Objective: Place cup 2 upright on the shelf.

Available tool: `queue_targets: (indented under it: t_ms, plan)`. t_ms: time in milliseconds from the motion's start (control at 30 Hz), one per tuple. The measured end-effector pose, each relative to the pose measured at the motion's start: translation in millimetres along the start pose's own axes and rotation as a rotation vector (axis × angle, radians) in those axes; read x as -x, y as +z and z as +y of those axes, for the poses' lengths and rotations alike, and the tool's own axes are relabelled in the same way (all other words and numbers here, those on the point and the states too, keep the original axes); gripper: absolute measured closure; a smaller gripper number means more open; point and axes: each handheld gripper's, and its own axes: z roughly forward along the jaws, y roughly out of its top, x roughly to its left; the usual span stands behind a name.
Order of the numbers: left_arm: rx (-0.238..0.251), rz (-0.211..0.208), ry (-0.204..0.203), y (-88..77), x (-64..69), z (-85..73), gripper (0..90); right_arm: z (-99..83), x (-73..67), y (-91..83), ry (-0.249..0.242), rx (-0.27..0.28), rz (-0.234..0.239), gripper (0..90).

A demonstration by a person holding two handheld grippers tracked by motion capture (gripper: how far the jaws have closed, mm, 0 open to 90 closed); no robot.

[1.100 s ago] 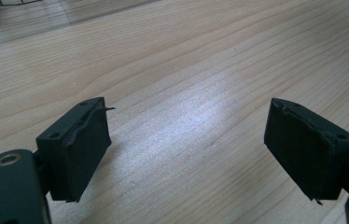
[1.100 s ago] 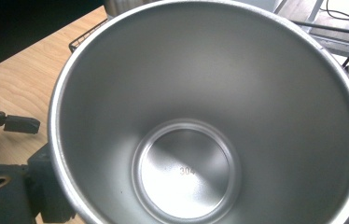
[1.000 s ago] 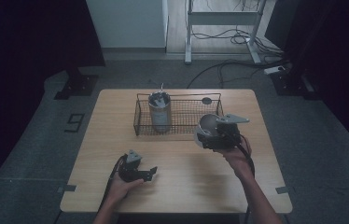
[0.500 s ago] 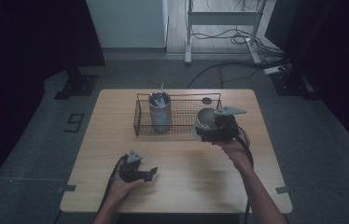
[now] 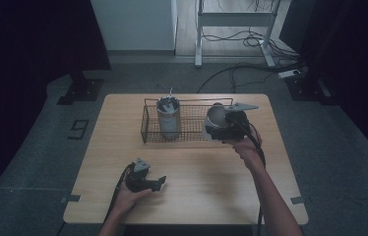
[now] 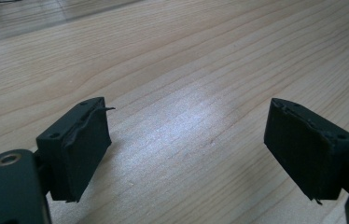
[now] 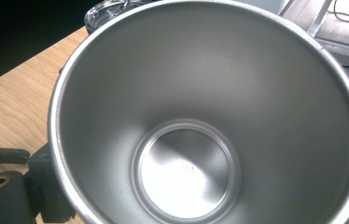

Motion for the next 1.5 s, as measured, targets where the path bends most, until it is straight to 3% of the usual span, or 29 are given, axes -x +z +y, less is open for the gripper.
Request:
queue_targets:
  t_ms: [600,1500]
  plan:
    - [-0.010,0.003,0.001,2.5,1.5,-0.6,14.5,12.3,10.6,5.2,-0.003,-0.013,-0.007,7.7]
    - [-0.019,-0.001,-0.007,1.9,1.5,-0.7,14.6,40.0,25.8,30.0,-0.003,-0.051,-0.048,7.7]
